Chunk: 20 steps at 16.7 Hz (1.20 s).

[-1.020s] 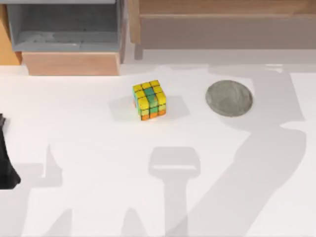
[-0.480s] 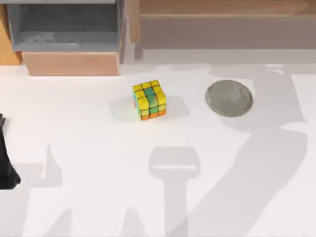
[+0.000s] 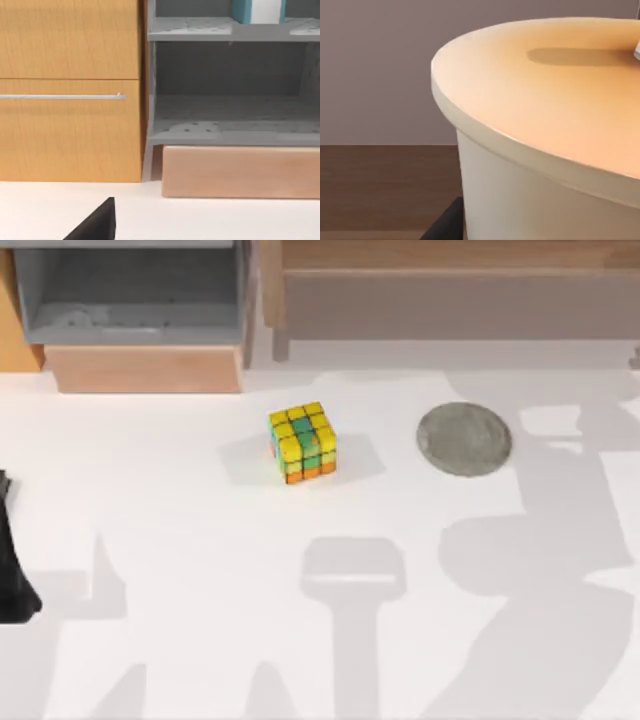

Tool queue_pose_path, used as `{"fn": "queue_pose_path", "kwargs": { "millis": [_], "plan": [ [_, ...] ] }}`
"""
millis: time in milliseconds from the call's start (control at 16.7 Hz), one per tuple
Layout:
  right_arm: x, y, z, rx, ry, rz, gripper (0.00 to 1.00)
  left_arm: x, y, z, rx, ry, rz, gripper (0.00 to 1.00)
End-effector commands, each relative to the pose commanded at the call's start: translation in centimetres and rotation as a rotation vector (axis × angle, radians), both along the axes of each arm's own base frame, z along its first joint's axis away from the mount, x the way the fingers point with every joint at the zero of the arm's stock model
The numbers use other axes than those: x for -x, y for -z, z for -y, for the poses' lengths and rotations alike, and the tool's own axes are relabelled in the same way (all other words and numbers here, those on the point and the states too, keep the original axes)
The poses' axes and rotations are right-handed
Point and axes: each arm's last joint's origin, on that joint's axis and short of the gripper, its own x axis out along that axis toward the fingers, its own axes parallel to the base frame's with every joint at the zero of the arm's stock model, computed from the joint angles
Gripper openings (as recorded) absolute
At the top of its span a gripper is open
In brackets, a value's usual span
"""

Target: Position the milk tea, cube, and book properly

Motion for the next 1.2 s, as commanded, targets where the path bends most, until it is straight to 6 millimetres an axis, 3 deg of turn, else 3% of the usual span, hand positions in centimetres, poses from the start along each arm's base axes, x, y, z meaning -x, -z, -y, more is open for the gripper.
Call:
{"fn": "queue_pose_path", "kwargs": {
  "millis": [360, 540, 660, 960, 1200],
  "plan": [
    [0.3, -0.1, -0.3, -0.001, -0.007, 0.002, 0.0, 0.0, 0.0, 0.0, 0.0, 0.0, 0.0, 1.0],
    [0.1, -0.2, -2.8, 0.016, -0.016, 0.03, 0.0, 0.0, 0.0, 0.0, 0.0, 0.0, 0.0, 1.0],
    [-0.1, 0.0, -6.1, 0.023, -0.033, 0.054, 0.0, 0.0, 0.0, 0.0, 0.0, 0.0, 0.0, 1.0],
    [0.9, 0.6, -16.7, -0.011, -0.058, 0.112, 0.0, 0.0, 0.0, 0.0, 0.0, 0.0, 0.0, 1.0],
    [2.7, 2.8, -24.2, -0.058, -0.03, 0.084, 0.0, 0.0, 0.0, 0.0, 0.0, 0.0, 0.0, 1.0]
  ]
}}
